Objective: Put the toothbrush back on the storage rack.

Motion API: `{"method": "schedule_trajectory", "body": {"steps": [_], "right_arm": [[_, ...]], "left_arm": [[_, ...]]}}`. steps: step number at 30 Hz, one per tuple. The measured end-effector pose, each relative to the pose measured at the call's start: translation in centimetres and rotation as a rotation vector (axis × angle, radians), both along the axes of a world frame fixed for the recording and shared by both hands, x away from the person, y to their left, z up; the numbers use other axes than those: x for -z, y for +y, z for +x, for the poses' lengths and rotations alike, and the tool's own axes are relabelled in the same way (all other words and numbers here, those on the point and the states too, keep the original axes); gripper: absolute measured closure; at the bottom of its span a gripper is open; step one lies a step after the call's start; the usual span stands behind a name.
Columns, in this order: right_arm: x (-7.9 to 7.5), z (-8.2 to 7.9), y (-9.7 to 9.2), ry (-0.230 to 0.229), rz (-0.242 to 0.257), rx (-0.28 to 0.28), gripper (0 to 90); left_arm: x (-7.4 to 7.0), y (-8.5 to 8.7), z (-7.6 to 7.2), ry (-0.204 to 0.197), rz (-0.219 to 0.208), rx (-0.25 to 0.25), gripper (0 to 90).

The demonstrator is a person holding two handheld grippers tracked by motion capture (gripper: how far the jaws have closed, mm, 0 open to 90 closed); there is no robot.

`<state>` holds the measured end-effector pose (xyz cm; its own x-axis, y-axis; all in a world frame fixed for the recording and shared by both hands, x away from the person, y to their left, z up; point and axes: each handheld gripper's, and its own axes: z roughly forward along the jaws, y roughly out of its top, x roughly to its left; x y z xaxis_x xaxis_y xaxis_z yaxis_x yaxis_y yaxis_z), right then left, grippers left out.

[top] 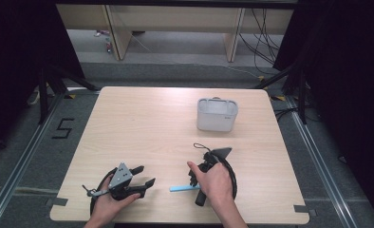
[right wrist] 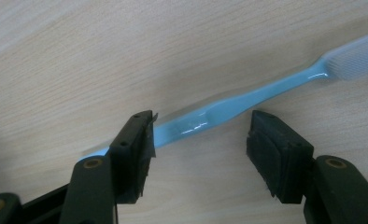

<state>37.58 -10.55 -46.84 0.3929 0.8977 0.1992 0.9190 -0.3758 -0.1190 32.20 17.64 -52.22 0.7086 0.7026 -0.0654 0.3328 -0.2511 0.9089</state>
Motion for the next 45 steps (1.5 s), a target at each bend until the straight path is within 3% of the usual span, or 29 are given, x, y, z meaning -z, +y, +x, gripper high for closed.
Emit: {"method": "schedule_trajectory", "body": {"steps": [1, 4, 5, 8, 9, 11, 14, 16, 17, 23, 24, 25, 27, 28, 29, 30, 33, 34, 35, 38, 39, 45], "right_arm": [[0.0, 0.0, 0.0, -0.006, -0.002, -0.009, 41.7], [0.1, 0.3, 0.3, 0.014, -0.003, 0.038, 42.4], [0.2, 0.2, 0.0, -0.001, -0.018, -0.006, 42.5], [0.1, 0.4, 0.3, 0.003, -0.027, 0.023, 42.7], [0.2, 0.3, 0.2, -0.010, -0.035, -0.001, 42.7], [0.2, 0.5, 0.6, 0.008, -0.036, 0.046, 42.7], [0.4, 0.5, 0.3, -0.004, -0.051, 0.009, 42.7], [0.6, 0.6, 0.4, 0.001, -0.062, 0.018, 42.8], [0.5, 0.7, 0.8, 0.012, -0.064, 0.059, 43.2], [0.5, 0.9, 1.0, 0.022, -0.090, 0.081, 44.1], [0.8, 0.6, 0.5, -0.021, -0.115, -0.009, 44.6], [0.8, 0.6, 0.5, -0.021, -0.115, -0.009, 44.6], [0.7, 0.8, 0.8, -0.018, -0.114, 0.013, 44.8], [0.7, 0.9, 1.1, -0.014, -0.125, 0.051, 46.4], [0.7, 0.9, 1.1, -0.014, -0.125, 0.051, 46.4], [1.0, 0.8, 1.2, -0.045, -0.149, 0.042, 46.9], [0.8, 1.0, 1.4, -0.037, -0.149, 0.069, 50.9], [0.8, 1.0, 1.4, -0.033, -0.155, 0.063, 52.6], [0.8, 0.9, 1.2, -0.046, -0.168, 0.018, 54.4], [0.8, 0.8, 1.4, -0.047, -0.180, 0.027, 58.3], [0.8, 0.7, 1.2, -0.055, -0.203, -0.030, 61.3], [0.8, 0.6, 1.3, -0.062, -0.226, -0.078, 68.1]], "left_arm": [[0.0, 0.0, 0.0, -0.001, 0.001, 0.000, 33.5], [-0.1, 0.0, -0.1, 0.000, 0.011, -0.005, 33.5], [0.0, 0.0, 0.0, -0.003, 0.002, -0.002, 33.5], [0.0, 0.0, 0.0, 0.000, -0.002, 0.001, 33.5], [0.0, 0.0, -0.1, 0.001, -0.006, -0.004, 33.5], [-0.1, 0.0, -0.1, 0.004, 0.002, -0.005, 33.4], [-0.1, 0.0, -0.1, 0.005, 0.001, -0.005, 33.4], [0.0, 0.0, -0.1, 0.006, 0.000, -0.005, 33.4], [0.0, 0.0, -0.1, 0.006, 0.000, -0.005, 33.4], [0.0, 0.0, -0.1, 0.006, 0.002, -0.004, 33.4], [-0.1, 0.0, -0.1, 0.007, 0.006, -0.003, 33.4], [-0.1, 0.0, -0.1, 0.007, 0.006, -0.003, 33.4], [-0.1, 0.0, -0.1, 0.005, 0.006, -0.001, 33.4], [0.0, 0.0, -0.2, 0.004, 0.005, -0.001, 33.4], [0.0, 0.0, -0.2, 0.004, 0.005, -0.001, 33.4], [0.0, 0.0, -0.2, 0.003, 0.005, 0.000, 33.4], [0.0, 0.0, -0.2, 0.003, 0.003, 0.002, 33.3], [0.0, 0.0, -0.2, 0.005, 0.005, 0.000, 33.3], [0.0, 0.0, -0.2, 0.005, 0.005, 0.001, 33.3], [0.0, 0.0, -0.2, 0.006, 0.006, 0.001, 33.2], [0.0, 0.0, -0.2, 0.006, 0.006, 0.001, 33.2], [0.0, 0.0, -0.1, 0.004, -0.005, 0.005, 33.1]]}}
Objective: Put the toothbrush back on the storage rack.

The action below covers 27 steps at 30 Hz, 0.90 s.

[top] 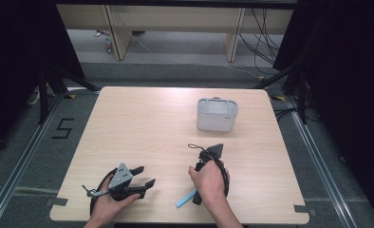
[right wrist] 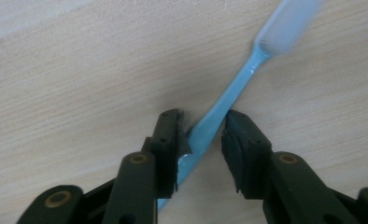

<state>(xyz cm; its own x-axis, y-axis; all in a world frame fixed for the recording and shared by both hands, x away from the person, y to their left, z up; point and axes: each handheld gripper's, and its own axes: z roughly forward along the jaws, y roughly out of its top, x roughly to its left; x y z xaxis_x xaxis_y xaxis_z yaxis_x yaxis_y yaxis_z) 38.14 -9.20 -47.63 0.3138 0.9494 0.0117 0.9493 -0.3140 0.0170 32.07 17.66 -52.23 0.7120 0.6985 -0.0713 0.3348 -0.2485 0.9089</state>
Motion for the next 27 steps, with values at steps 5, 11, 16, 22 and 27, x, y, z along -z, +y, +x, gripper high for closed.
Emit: {"method": "schedule_trajectory", "body": {"steps": [5, 11, 16, 22, 27], "right_arm": [[-0.1, -0.1, 0.2, -0.001, -0.003, -0.025, 76.0], [-0.2, -0.3, -0.2, -0.001, -0.004, -0.196, 78.0], [-0.4, -0.2, -0.2, 0.019, 0.022, -0.242, 78.7], [-0.4, -0.1, -0.4, 0.010, 0.041, -0.269, 79.0], [-1.2, -0.2, -0.7, -0.020, 0.063, -0.314, 79.1]], "left_arm": [[0.0, 0.0, 0.0, 0.001, -0.001, 0.000, 33.0], [0.0, 0.1, 0.0, 0.002, -0.001, 0.001, 33.0], [0.0, 0.1, 0.0, 0.001, 0.000, 0.001, 33.0], [0.0, 0.1, 0.0, 0.002, -0.002, 0.001, 33.0], [0.0, 0.0, 0.0, 0.001, 0.000, -0.002, 33.0]]}}
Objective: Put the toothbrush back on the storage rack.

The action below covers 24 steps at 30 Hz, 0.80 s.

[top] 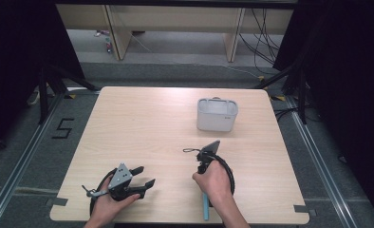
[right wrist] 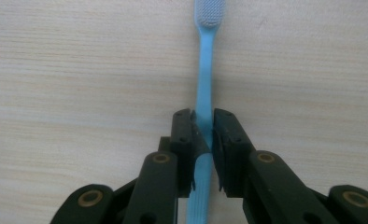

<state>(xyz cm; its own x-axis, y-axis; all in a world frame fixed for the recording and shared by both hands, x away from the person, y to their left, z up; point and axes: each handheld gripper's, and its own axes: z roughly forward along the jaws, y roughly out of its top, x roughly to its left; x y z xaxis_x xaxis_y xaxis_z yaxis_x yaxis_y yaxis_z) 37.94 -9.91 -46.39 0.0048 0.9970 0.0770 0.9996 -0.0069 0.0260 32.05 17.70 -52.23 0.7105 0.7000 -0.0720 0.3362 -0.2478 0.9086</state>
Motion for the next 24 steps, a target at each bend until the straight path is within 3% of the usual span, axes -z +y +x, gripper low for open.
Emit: {"method": "schedule_trajectory", "body": {"steps": [2, 3, 6, 10, 11, 14, 15, 18, 23, 24], "right_arm": [[-0.3, 0.0, -0.1, -0.017, 0.006, -0.014, 79.1], [-0.5, 0.0, 0.0, -0.011, 0.016, 0.012, 79.1], [-1.1, 0.2, -0.7, -0.063, 0.025, -0.060, 79.2], [-1.6, 0.4, -1.2, -0.080, 0.053, -0.058, 79.2], [-1.8, 0.4, -1.4, -0.096, 0.065, -0.084, 79.2], [-1.8, 0.5, -1.6, -0.110, 0.068, -0.084, 79.1], [-2.0, 0.5, -2.1, -0.142, 0.076, -0.121, 79.1], [-2.2, 0.7, -2.6, -0.176, 0.076, -0.139, 79.1], [-2.4, 0.7, -3.1, -0.206, 0.095, -0.153, 79.1], [-2.3, 0.8, -3.3, -0.214, 0.113, -0.177, 79.1]], "left_arm": [[0.0, 0.0, 0.0, 0.001, 0.000, -0.002, 33.0], [0.0, 0.0, 0.0, 0.002, -0.003, -0.003, 33.0], [0.0, 0.1, 0.1, 0.005, -0.003, -0.005, 33.0], [0.0, 0.1, 0.1, 0.008, 0.001, -0.009, 33.0], [0.0, 0.1, 0.1, 0.011, 0.005, -0.012, 33.1], [0.0, 0.1, 0.2, 0.017, -0.005, -0.009, 33.1], [0.0, 0.1, 0.2, 0.018, -0.002, -0.009, 33.1], [0.0, 0.0, 0.2, 0.020, -0.004, -0.007, 33.1], [0.0, -0.1, 0.2, 0.014, -0.004, -0.013, 33.2], [0.0, 0.0, 0.2, 0.013, 0.003, -0.012, 33.2]]}}
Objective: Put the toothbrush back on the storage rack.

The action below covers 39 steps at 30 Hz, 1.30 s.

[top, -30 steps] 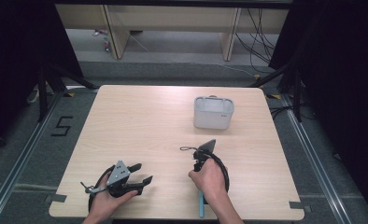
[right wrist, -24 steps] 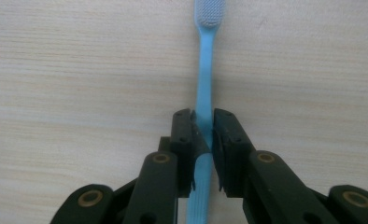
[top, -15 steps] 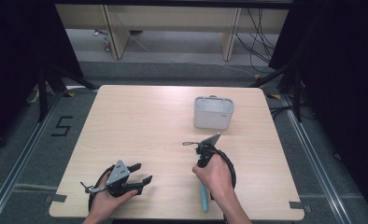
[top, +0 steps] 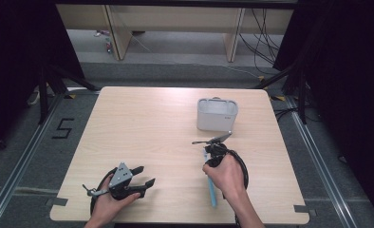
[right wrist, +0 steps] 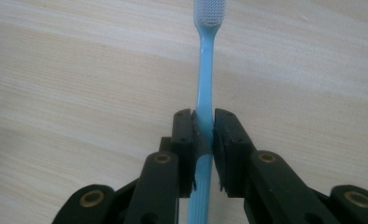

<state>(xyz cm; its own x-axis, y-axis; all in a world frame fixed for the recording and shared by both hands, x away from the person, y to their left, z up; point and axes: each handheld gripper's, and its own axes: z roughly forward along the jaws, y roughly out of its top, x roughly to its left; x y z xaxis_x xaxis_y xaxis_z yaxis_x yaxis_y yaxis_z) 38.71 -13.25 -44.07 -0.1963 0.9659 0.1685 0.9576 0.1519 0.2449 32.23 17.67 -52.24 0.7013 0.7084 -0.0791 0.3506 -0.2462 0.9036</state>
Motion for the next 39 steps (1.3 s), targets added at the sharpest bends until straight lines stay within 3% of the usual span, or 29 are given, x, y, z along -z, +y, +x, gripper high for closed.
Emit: {"method": "schedule_trajectory", "body": {"steps": [3, 4, 5, 7, 9, 10, 18, 21, 25, 26, 28, 29, 30, 31, 32, 34, 35, 37, 38, 39], "right_arm": [[-0.2, -0.1, -0.1, -0.030, 0.011, -0.002, 79.1], [-0.4, -0.2, -0.3, -0.062, 0.042, -0.030, 79.1], [-0.4, -0.2, -0.4, -0.079, 0.041, -0.043, 79.1], [-0.4, -0.3, -0.5, -0.097, 0.031, -0.040, 79.1], [-0.9, -0.5, -0.7, -0.127, 0.064, -0.042, 79.1], [-1.1, -0.7, -0.6, -0.120, 0.070, -0.020, 79.1], [-1.2, -1.0, -1.9, -0.253, 0.094, -0.089, 79.1], [-1.2, -1.2, -2.1, -0.270, 0.121, -0.079, 79.1], [-1.3, -1.1, -2.4, -0.301, 0.118, -0.066, 79.1], [-1.2, -1.0, -2.6, -0.352, 0.130, -0.082, 79.1], [-1.4, -1.0, -2.9, -0.373, 0.133, -0.108, 79.1], [-1.4, -1.0, -2.9, -0.373, 0.133, -0.108, 79.1], [-1.3, -1.0, -2.9, -0.391, 0.150, -0.083, 79.2], [-1.5, -1.2, -2.7, -0.376, 0.172, -0.044, 79.1], [-1.4, -1.1, -3.0, -0.403, 0.165, -0.077, 79.2], [-1.5, -1.2, -3.2, -0.419, 0.178, -0.078, 79.1], [-1.4, -1.1, -3.3, -0.442, 0.160, -0.079, 79.1], [-1.5, -1.3, -3.3, -0.439, 0.188, -0.067, 79.1], [-1.5, -1.2, -3.6, -0.463, 0.194, -0.083, 79.1], [-1.5, -1.2, -3.6, -0.461, 0.196, -0.059, 79.2]], "left_arm": [[-0.1, 0.0, -0.1, -0.002, 0.001, -0.006, 33.3], [-0.1, 0.1, -0.1, -0.003, 0.000, -0.006, 33.4], [0.0, 0.1, -0.1, -0.007, -0.011, -0.005, 33.5], [0.0, 0.1, -0.2, -0.012, -0.013, -0.012, 33.7], [-0.1, 0.1, -0.4, -0.020, -0.004, -0.008, 33.9], [0.0, 0.1, -0.4, -0.025, -0.013, -0.001, 34.0], [-0.1, 0.3, -0.4, -0.021, -0.015, -0.013, 34.2], [-0.1, 0.3, -0.4, -0.019, -0.015, -0.014, 34.2], [-0.1, 0.3, -0.4, -0.018, -0.020, -0.015, 34.3], [-0.1, 0.3, -0.4, -0.018, -0.022, -0.015, 34.2], [0.0, 0.3, -0.3, -0.021, -0.030, -0.010, 34.3], [0.0, 0.3, -0.3, -0.023, -0.032, -0.011, 34.3], [0.0, 0.3, -0.3, -0.023, -0.032, -0.012, 34.3], [0.0, 0.3, -0.3, -0.024, -0.031, -0.012, 34.3], [-0.1, 0.3, -0.4, -0.023, -0.026, -0.016, 34.3], [-0.1, 0.3, -0.4, -0.024, -0.025, -0.019, 34.7], [0.0, 0.3, -0.4, -0.029, -0.038, -0.015, 34.7], [0.0, 0.4, -0.4, -0.030, -0.042, -0.017, 34.7], [0.0, 0.4, -0.4, -0.029, -0.051, -0.020, 34.7], [-0.1, 0.5, -0.4, -0.027, -0.036, -0.024, 34.7]]}}
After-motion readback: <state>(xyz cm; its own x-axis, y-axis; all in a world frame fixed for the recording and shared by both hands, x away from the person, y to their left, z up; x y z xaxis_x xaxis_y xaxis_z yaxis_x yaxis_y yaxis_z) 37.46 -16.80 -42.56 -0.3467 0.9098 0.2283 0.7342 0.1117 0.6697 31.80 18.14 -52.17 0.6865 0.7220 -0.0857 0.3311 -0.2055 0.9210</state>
